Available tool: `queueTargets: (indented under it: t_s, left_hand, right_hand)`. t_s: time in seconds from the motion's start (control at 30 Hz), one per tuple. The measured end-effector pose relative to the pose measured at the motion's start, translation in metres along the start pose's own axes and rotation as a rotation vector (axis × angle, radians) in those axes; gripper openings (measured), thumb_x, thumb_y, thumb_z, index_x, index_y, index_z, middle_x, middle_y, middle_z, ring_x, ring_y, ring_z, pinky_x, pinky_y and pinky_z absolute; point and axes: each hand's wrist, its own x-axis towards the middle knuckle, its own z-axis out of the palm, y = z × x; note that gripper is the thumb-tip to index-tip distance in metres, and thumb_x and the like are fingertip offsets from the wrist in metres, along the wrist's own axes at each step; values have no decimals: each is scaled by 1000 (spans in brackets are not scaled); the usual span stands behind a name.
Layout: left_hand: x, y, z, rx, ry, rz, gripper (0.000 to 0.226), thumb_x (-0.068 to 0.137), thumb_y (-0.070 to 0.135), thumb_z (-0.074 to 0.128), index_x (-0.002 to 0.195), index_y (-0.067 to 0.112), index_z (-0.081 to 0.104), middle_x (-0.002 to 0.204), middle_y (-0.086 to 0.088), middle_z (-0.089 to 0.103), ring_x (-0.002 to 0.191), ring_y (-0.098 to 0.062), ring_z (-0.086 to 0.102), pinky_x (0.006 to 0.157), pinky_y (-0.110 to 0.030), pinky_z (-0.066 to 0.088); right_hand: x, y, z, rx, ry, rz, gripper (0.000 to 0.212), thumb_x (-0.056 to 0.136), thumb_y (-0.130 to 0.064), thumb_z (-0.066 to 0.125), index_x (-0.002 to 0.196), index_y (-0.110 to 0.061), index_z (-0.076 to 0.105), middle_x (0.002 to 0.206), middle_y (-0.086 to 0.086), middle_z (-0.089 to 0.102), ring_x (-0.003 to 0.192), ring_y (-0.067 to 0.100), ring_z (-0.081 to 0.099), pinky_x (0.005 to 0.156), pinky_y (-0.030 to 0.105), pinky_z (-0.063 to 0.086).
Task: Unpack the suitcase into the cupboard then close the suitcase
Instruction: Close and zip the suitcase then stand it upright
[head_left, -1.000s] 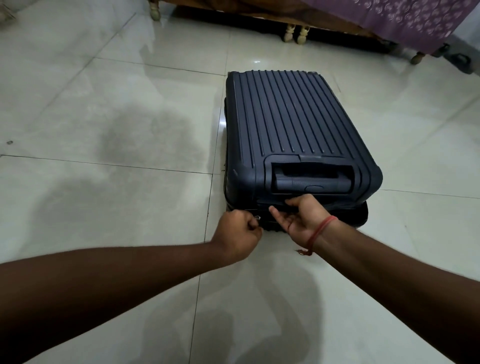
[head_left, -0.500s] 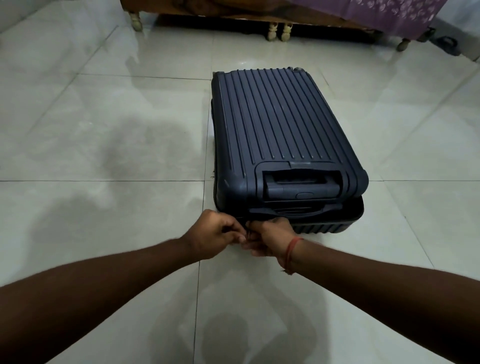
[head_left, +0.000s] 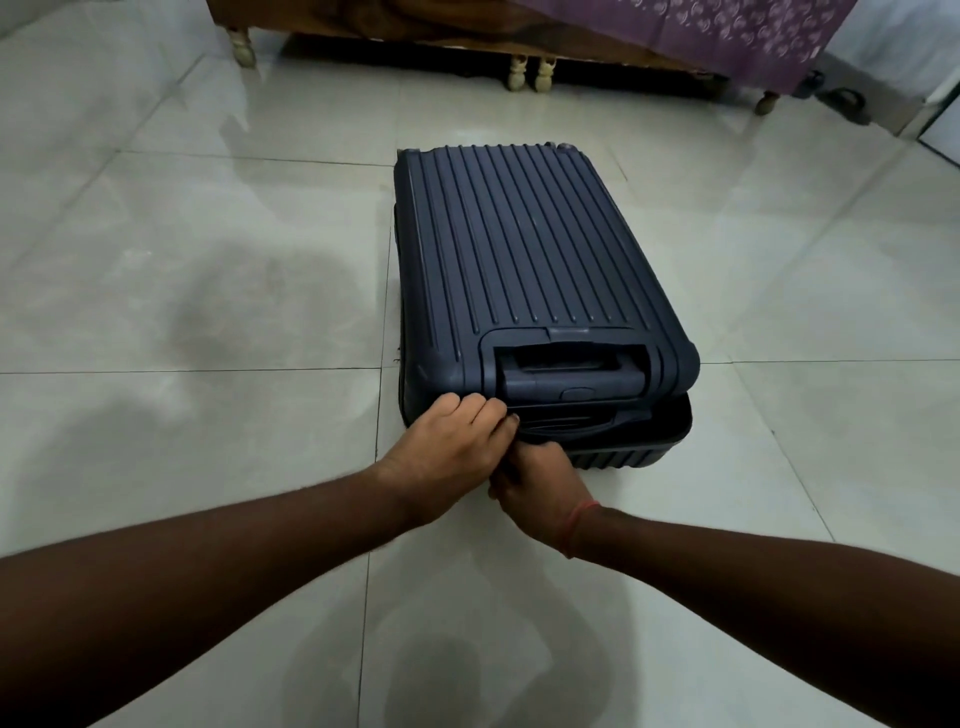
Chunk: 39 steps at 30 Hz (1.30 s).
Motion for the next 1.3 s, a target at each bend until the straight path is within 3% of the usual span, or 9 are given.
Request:
queueTargets:
  t_s: [0.13, 0.27, 0.43, 0.6, 0.77, 0.9, 0.97, 1.2, 1.3]
  left_hand:
    - [7, -4, -6, 7, 32, 2, 32, 78, 12, 62, 110, 9, 62, 92, -8, 58, 74, -23, 55, 60, -33, 40]
    - [4, -13, -12, 45, 51, -40, 33, 74, 7, 58, 107, 9, 63, 90, -9, 58, 71, -25, 55, 58, -34, 37]
    - [-19, -42, -16, 66, -8, -153, 37, 70, 2, 50, 105, 8, 62, 89, -11, 57, 68, -28, 54, 58, -35, 38]
    - [-18, -41, -21, 46, -98, -221, 41, 53, 12, 69, 93, 11, 62, 84, -9, 56, 72, -27, 51, 60, -35, 39]
    - [18, 2, -15, -43, -172, -121, 45, 81, 18, 60, 124, 11, 49, 111, -6, 56, 98, -24, 51, 83, -35, 42]
    - [40, 4, -7, -14, -244, -190, 24, 94, 20, 51, 117, 15, 46, 109, -5, 62, 94, -27, 62, 70, -34, 35]
    - [43, -4, -6, -58, -258, -184, 22, 95, 22, 49, 117, 19, 47, 107, -3, 63, 95, -27, 64, 70, -33, 36]
    - [18, -35, -17, -182, -231, -215, 15, 92, 24, 51, 107, 26, 51, 98, 7, 63, 92, -18, 62, 70, -31, 32]
    - [-2, -49, -20, -208, -172, -174, 9, 85, 20, 57, 93, 25, 54, 85, 5, 64, 79, -20, 63, 69, -32, 33]
  right_hand:
    - [-4, 8, -8, -53, 92, -43, 33, 87, -33, 40, 84, -11, 64, 72, 8, 68, 63, 27, 64, 63, 38, 54]
    - [-9, 23, -25, -192, 220, -64, 24, 84, -19, 56, 62, -8, 58, 54, 11, 60, 47, 31, 57, 49, 21, 36]
    - [-12, 56, -49, -291, 297, 1, 32, 82, -26, 49, 54, -10, 47, 47, 13, 53, 43, 36, 52, 41, 29, 37]
    - [-12, 53, -47, -215, 342, -10, 32, 78, -15, 54, 50, -10, 40, 43, 4, 44, 40, 25, 41, 43, 27, 29]
    - [-8, 46, -40, -148, 353, -23, 33, 82, -24, 45, 53, -8, 44, 46, 6, 53, 41, 26, 50, 41, 34, 40]
    - [-10, 43, -43, -218, 346, -106, 31, 79, -12, 58, 51, -9, 43, 44, 9, 49, 39, 27, 45, 41, 25, 27]
    - [-14, 50, -48, -272, 322, -81, 30, 78, -13, 60, 52, -10, 45, 44, 10, 50, 40, 32, 47, 40, 27, 31]
    - [-20, 67, -70, -364, 296, -94, 30, 84, -34, 44, 58, -21, 34, 41, 7, 46, 38, 34, 43, 39, 29, 34]
    - [-14, 65, -67, -394, 244, -124, 33, 83, -35, 43, 57, -14, 41, 41, 8, 46, 37, 36, 43, 40, 26, 30]
